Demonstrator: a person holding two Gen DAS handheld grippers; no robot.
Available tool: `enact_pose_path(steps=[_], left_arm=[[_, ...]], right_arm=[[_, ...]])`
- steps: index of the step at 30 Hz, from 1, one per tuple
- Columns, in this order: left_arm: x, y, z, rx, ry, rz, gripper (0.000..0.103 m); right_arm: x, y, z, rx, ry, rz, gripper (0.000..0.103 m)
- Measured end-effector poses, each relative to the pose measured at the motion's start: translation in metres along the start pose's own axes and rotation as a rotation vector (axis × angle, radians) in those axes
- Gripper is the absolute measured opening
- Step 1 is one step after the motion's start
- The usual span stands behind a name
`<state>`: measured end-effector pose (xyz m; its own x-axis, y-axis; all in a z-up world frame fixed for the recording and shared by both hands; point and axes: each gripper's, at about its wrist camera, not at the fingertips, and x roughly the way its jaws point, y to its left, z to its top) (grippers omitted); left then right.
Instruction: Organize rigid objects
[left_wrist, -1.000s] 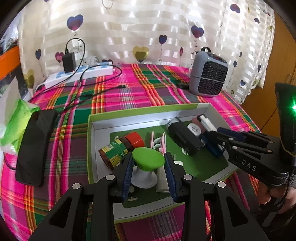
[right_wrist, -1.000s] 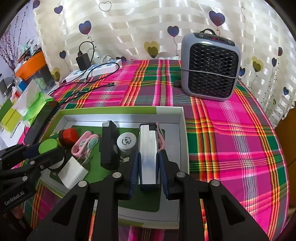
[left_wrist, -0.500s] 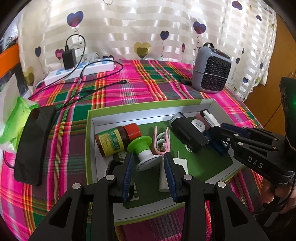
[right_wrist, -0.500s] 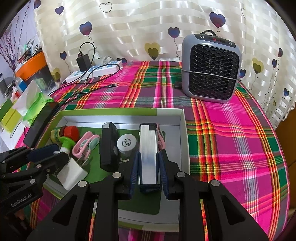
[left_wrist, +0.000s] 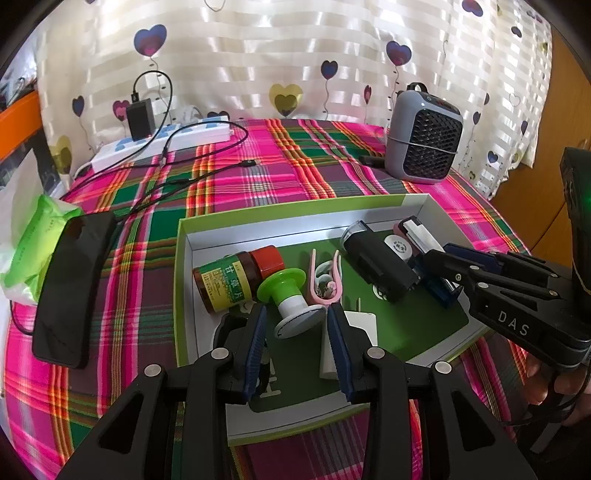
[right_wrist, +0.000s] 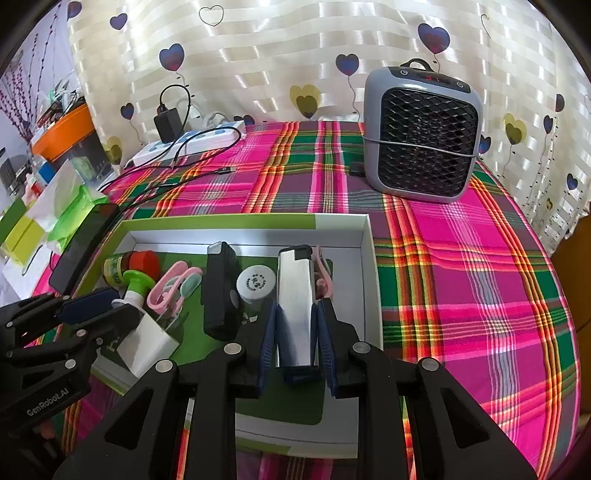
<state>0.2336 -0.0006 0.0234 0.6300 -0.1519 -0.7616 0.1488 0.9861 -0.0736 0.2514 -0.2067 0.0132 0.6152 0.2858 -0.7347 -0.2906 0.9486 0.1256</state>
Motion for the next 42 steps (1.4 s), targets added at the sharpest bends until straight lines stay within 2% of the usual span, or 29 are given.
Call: enact_pose_path(steps=[7,8,10,12,22,28,33,42], left_arm=[[-0.005,-0.001,-0.001,-0.001,-0.008,0.008,0.037],[-0.006,-0.001,-0.001,-0.001,-0.011,0.008,0.038],[-0.008,-0.001,-0.001,-0.002,-0.015,0.01,0.038],[-0.012,-0.002,-0.002,-0.002,-0.019,0.013,0.038],[-0.038,-0.009,-0.013,-0.012,-0.05,0.043,0.038],[-0.056,-0.013,-0.028,-0.017,-0.059,0.079,0.038],[-0.069,-0.018,-0.045,-0.028,-0.064,0.084,0.038],[-0.083,-0.027,-0.075,-0.017,-0.052,0.09,0.038]], right_arm=[[-0.001,0.0,-0.001,0.008,-0.01,0.004,0.025],[-0.002,0.0,-0.002,0.008,-0.014,0.002,0.026],[-0.005,0.0,-0.003,0.009,-0.018,0.005,0.035],[-0.007,0.001,-0.003,0.008,-0.023,0.009,0.038],[-0.031,0.007,-0.013,0.019,-0.06,0.009,0.038],[-0.048,0.014,-0.025,0.01,-0.083,0.004,0.039],[-0.065,0.023,-0.037,-0.004,-0.096,0.001,0.045],[-0.082,0.029,-0.063,0.001,-0.089,-0.016,0.045]])
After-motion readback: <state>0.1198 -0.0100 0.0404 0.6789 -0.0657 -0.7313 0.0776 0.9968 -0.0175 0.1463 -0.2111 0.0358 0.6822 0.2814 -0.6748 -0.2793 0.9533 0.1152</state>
